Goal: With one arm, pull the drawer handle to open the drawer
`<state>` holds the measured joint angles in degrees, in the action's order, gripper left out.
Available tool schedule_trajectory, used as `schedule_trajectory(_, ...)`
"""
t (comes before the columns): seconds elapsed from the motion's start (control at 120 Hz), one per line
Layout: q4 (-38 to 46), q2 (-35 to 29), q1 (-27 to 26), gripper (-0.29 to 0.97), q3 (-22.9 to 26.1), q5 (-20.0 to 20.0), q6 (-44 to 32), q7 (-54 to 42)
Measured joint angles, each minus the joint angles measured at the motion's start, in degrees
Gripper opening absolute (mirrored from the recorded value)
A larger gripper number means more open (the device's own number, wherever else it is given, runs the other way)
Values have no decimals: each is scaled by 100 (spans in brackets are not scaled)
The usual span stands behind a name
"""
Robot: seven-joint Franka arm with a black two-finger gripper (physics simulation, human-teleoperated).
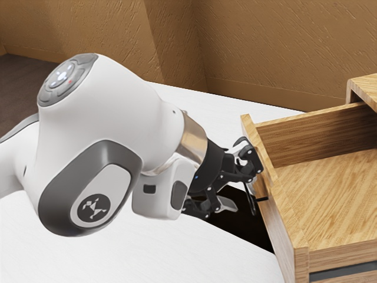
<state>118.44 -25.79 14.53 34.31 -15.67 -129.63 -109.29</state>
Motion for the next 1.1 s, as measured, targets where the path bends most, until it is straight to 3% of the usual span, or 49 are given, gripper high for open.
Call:
schedule_trajectory(0.058, -2, -2, 1, 25, 0, 1, -1, 0)
schedule_trajectory(0.167, -1, -2, 5, 36, 0, 37, 17, 9)
schedule_trajectory(0.508, -2, -35, 11, 33, 0, 82, 52, 40)
schedule_trajectory(0.6, -44, -50, 14, 19, 0, 71, 51, 48)
schedule_trajectory(0.633, -62, -54, 17, 22, 0, 67, 50, 50)
schedule_trajectory(0.708, -86, -60, 20, 14, 0, 64, 56, 59)
schedule_trajectory(0.75, -94, -61, 22, 22, -1, 65, 56, 62)
schedule_trajectory(1.1, -503, -116, 67, 46, -2, 64, 21, 55)
